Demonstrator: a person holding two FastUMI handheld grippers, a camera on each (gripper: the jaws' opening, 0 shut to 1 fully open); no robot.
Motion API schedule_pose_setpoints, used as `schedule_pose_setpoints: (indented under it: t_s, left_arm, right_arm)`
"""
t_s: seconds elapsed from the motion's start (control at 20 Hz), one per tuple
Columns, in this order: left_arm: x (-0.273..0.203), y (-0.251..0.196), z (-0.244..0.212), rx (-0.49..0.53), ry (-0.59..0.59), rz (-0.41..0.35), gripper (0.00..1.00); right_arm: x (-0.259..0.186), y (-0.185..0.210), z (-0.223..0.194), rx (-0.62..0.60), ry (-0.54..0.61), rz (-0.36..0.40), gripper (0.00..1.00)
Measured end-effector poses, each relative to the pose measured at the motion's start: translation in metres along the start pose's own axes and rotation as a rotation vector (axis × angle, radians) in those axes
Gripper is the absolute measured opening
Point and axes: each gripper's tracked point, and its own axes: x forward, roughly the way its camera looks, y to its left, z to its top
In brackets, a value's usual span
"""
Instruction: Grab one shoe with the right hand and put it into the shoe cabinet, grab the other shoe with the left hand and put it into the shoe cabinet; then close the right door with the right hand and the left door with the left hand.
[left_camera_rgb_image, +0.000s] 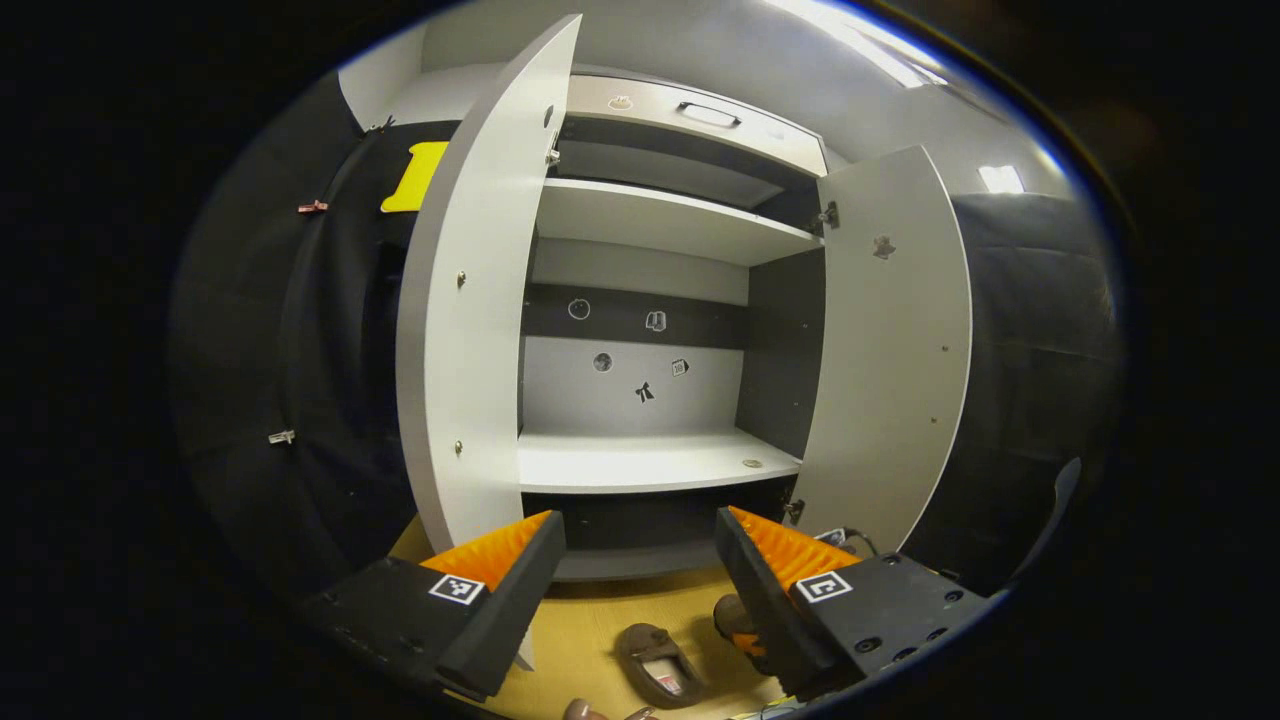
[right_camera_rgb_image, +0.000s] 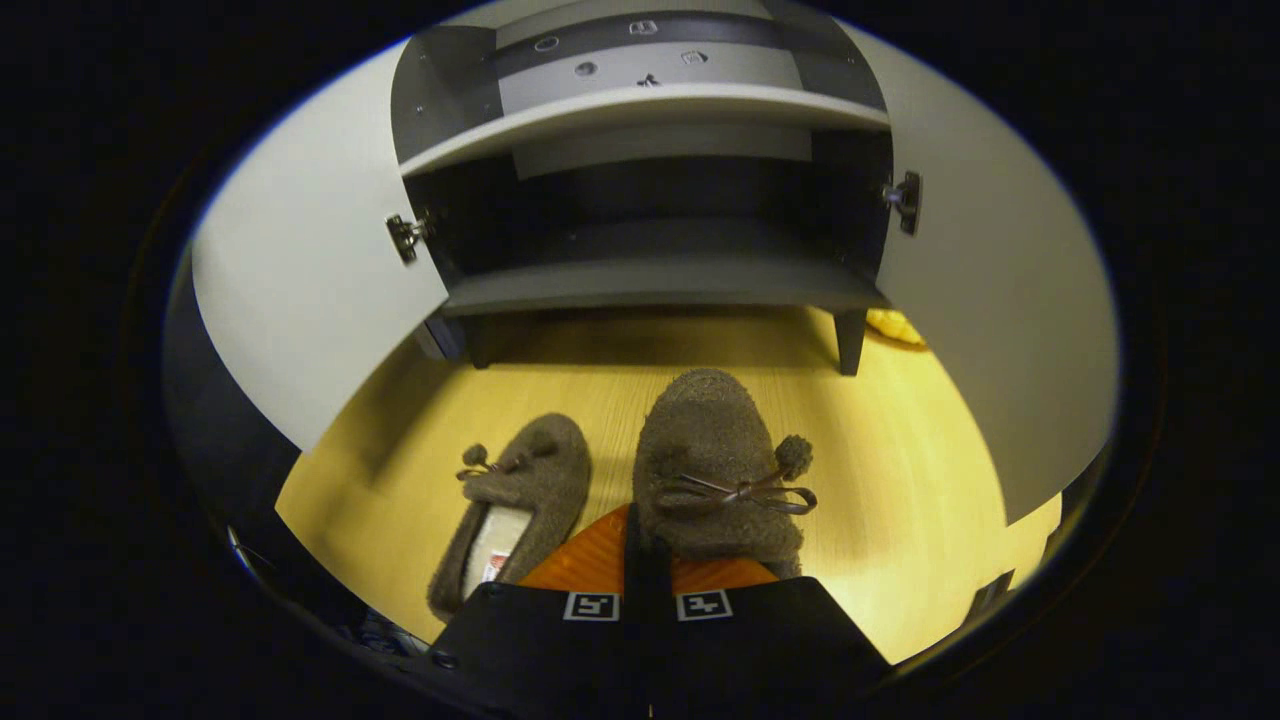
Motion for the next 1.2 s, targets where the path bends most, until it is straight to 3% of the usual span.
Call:
schedule_pose_setpoints:
  t_s: [0.3, 0.6, 0.95, 1.2]
  left_arm:
    - [-0.009, -0.012, 0.003, -0.011, -0.016, -0.049, 0.96]
    - [-0.013, -0.021, 0.003, -0.004, -0.017, -0.055, 0.96]
    - [-0.005, -0.021, -0.001, -0.014, -0.002, -0.016, 0.96]
    - [0.005, -0.021, -0.007, -0.035, 0.018, 0.026, 0.96]
  right_arm:
    - [-0.06, 0.004, 0.147, -0.097, -0.226, -0.025, 0.06]
    - [-0.073, 0.012, 0.286, -0.172, -0.396, -0.03, 0.06]
    - [-0.019, 0.015, 0.405, -0.196, -0.423, -0.03, 0.06]
    - [0.047, -0.004, 0.438, -0.161, -0.349, -0.05, 0.06]
